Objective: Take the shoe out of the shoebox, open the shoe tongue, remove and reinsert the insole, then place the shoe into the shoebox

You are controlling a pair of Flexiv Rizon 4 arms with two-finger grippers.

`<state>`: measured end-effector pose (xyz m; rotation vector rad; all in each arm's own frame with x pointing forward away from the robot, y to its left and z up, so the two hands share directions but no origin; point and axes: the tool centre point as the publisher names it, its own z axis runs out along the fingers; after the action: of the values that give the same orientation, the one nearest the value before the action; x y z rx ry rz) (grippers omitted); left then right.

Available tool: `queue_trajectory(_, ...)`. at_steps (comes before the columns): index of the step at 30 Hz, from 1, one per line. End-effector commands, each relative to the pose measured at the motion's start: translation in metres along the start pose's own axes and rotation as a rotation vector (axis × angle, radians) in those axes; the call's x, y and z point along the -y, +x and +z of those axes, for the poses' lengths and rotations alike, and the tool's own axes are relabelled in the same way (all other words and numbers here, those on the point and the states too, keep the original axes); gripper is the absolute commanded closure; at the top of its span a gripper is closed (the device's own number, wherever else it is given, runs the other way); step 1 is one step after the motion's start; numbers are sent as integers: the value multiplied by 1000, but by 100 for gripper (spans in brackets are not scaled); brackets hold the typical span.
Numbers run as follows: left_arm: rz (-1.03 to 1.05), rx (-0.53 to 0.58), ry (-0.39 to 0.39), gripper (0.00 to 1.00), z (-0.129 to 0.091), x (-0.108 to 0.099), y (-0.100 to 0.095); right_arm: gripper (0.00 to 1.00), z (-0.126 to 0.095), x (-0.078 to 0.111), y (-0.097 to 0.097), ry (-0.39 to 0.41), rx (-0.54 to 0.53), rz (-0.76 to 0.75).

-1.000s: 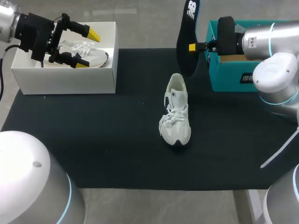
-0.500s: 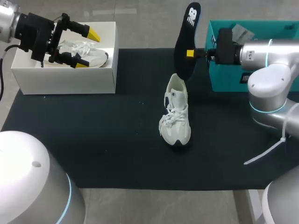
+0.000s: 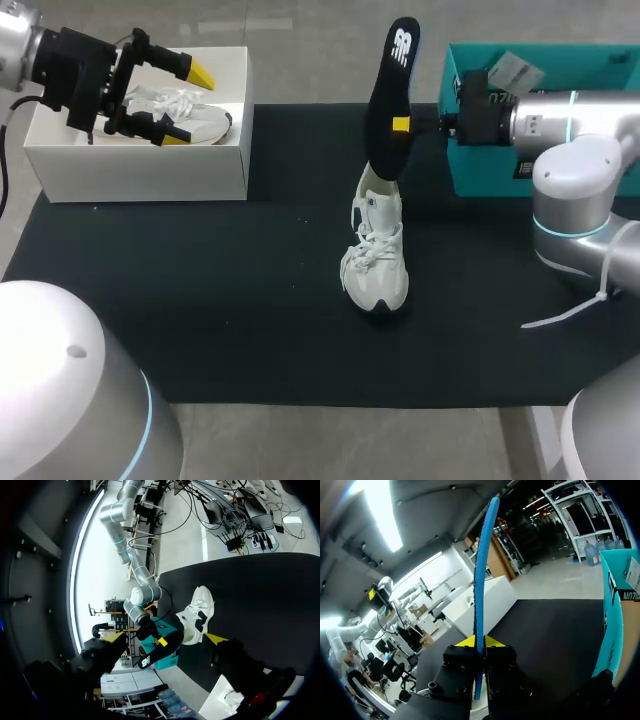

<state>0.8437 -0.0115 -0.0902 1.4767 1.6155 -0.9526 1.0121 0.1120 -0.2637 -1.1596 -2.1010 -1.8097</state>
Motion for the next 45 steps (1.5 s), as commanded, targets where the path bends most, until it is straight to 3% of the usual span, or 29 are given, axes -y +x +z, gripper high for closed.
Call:
queue_trajectory(1,0,-5,3,0,-1,-1,-1,100,7,1,-2,17,-29,-8)
queue_trajectory(26,0,-5,3,0,-1,-1,-1,100,23,44,-13,51,-69,-67)
queue_trajectory(45,0,-5,3,0,-1,-1,-1,100,20,85,-7,86,-33,14)
